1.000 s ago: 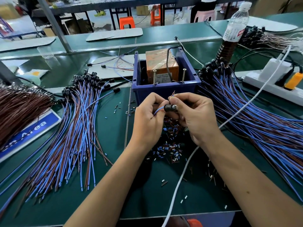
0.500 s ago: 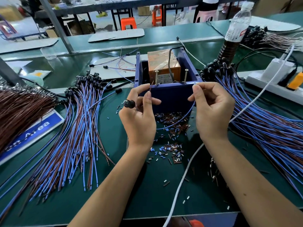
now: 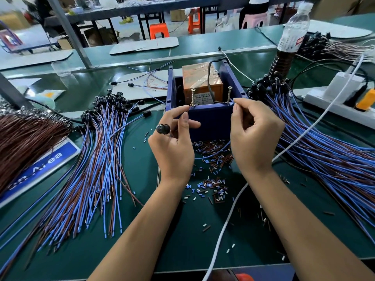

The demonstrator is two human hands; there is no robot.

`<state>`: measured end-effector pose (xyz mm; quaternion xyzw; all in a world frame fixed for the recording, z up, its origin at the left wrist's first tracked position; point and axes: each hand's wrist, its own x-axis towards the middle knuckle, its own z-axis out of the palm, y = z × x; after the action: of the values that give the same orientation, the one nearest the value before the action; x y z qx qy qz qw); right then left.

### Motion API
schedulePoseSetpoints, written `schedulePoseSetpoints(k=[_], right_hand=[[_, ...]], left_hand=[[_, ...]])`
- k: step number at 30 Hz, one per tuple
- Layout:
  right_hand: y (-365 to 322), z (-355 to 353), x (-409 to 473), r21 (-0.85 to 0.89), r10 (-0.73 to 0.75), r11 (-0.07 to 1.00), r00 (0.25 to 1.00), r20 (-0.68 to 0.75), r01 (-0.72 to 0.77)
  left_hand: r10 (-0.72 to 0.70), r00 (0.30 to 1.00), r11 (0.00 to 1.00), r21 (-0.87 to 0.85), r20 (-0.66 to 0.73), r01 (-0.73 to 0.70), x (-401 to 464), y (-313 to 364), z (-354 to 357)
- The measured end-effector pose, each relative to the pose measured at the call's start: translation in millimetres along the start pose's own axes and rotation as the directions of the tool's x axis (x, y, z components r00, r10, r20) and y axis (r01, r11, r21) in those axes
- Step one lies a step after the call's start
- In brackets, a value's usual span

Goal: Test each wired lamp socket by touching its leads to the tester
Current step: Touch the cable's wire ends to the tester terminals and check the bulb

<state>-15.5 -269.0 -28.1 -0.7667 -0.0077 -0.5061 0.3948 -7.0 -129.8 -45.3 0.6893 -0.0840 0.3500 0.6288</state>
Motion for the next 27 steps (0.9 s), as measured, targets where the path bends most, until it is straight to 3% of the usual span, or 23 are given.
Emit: schedulePoseSetpoints(k=[27], right_hand=[[1.5,-6.6,-2.6,0.019,-0.054,0.998,0.997,0.046,0.053]], left_hand=[[-0.074,0.997,0.995,-0.069,0.018,0.075,0.9,2.2,-1.3]])
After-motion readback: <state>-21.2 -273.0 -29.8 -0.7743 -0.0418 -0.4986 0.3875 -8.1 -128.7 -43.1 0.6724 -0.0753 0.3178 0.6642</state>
